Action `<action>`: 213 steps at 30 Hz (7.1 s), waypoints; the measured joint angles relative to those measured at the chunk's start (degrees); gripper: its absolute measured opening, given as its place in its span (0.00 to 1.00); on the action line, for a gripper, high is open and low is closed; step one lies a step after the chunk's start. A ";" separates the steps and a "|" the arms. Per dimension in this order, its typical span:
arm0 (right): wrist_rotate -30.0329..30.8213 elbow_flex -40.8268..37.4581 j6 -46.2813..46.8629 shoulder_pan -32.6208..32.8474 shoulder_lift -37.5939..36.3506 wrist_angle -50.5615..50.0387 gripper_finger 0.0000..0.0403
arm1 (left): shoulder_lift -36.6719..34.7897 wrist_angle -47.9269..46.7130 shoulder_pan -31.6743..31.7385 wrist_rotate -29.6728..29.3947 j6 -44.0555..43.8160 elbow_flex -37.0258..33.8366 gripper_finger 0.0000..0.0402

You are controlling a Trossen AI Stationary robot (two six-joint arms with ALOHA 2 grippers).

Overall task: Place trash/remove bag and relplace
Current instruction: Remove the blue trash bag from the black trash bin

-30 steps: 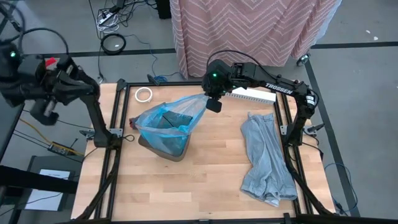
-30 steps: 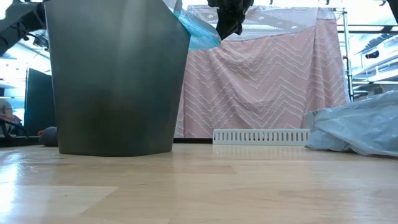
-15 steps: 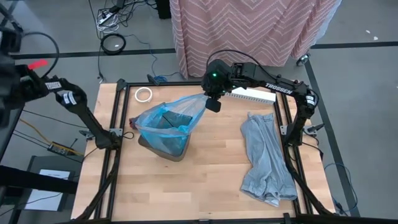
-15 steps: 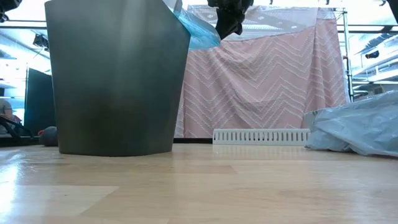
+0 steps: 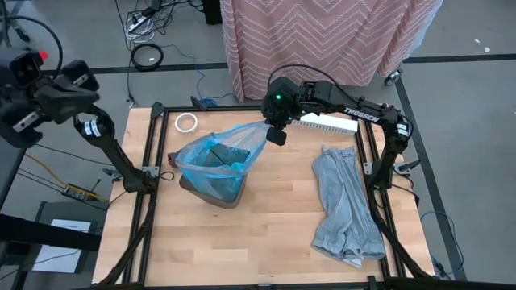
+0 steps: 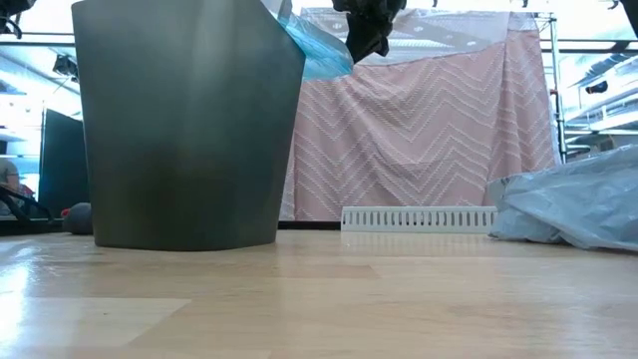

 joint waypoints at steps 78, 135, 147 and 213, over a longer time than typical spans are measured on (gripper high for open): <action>-4.67 0.00 1.31 0.16 0.02 -0.04 0.00 | -4.12 -56.00 43.73 37.51 -14.61 -48.67 0.47; 14.71 21.24 -4.70 7.25 -0.23 9.52 0.00 | 4.99 -47.41 46.88 6.36 -9.25 -28.11 0.00; 13.96 21.94 -4.65 8.56 -1.15 10.64 0.00 | 5.20 -37.00 46.88 -0.55 -2.59 -26.29 0.00; 5.52 21.57 -4.69 18.32 3.33 36.01 0.00 | 4.47 -3.94 39.90 -22.10 20.10 -20.52 0.00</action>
